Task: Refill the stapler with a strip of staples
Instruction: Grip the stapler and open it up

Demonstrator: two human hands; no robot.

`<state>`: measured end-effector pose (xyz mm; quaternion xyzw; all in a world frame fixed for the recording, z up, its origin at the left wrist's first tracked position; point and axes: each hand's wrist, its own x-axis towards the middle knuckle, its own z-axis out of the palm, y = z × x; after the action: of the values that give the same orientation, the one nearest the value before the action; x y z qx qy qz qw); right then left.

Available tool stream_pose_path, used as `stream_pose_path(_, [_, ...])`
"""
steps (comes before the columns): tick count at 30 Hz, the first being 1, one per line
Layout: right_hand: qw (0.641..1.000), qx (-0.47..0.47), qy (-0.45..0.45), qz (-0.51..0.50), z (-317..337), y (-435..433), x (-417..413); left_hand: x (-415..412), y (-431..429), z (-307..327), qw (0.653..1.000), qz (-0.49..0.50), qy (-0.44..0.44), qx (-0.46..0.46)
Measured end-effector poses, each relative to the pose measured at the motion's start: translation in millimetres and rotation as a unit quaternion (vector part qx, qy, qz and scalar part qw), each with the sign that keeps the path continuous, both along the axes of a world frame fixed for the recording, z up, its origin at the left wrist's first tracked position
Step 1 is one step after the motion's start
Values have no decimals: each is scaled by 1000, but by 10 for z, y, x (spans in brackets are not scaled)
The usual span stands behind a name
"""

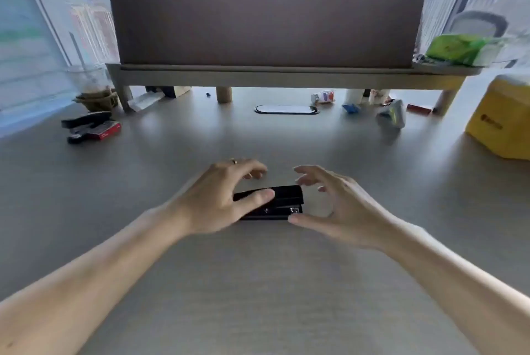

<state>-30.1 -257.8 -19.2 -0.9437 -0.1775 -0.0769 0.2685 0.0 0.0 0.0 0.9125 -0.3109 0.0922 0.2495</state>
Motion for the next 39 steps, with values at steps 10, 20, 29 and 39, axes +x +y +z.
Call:
stream_pose_path(10, [989,147,27,-7,-209,238,14,-125,-453,-207,999,40,-23,-28])
stream_pose_path(20, [984,164,47,-55,-242,236,60,-119,-256,-139,943,53,-5,-328])
stream_pose_path(29, [984,163,46,-61,-259,232,70,-172,189,-341,870,114,41,-478])
stream_pose_path(39, [984,165,35,-54,-247,232,39,-151,547,88,961,95,-243,87])
